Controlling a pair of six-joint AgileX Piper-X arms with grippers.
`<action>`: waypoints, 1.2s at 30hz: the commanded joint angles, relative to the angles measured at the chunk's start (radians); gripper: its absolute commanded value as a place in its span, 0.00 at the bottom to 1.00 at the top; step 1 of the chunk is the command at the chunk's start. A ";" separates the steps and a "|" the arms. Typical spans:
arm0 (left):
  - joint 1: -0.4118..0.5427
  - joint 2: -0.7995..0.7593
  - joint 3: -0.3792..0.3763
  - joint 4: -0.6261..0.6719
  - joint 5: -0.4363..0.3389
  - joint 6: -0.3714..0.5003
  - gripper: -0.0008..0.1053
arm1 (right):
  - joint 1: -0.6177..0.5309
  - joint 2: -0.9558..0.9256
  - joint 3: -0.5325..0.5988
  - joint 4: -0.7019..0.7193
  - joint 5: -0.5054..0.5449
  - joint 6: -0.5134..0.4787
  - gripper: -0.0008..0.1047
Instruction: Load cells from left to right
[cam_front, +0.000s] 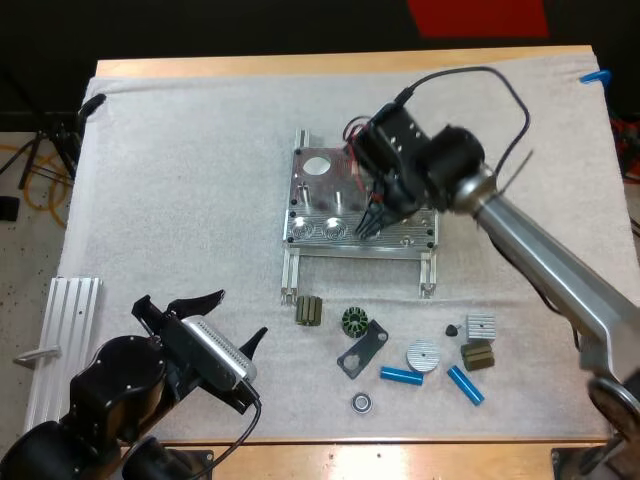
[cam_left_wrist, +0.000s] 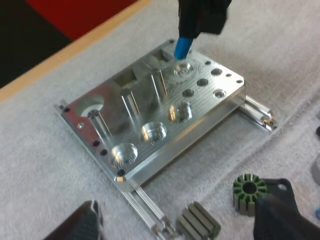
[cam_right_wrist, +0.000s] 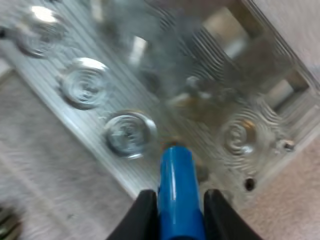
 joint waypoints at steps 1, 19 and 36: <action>0.001 -0.004 -0.006 -0.029 -0.017 -0.017 0.59 | -0.018 0.019 -0.037 0.006 0.006 -0.011 0.01; 0.001 -0.004 -0.006 -0.068 -0.015 -0.017 0.59 | -0.047 0.137 -0.048 0.028 -0.061 0.018 0.01; 0.001 -0.004 -0.006 -0.068 -0.015 -0.017 0.59 | -0.047 0.202 -0.048 0.022 -0.061 0.040 0.01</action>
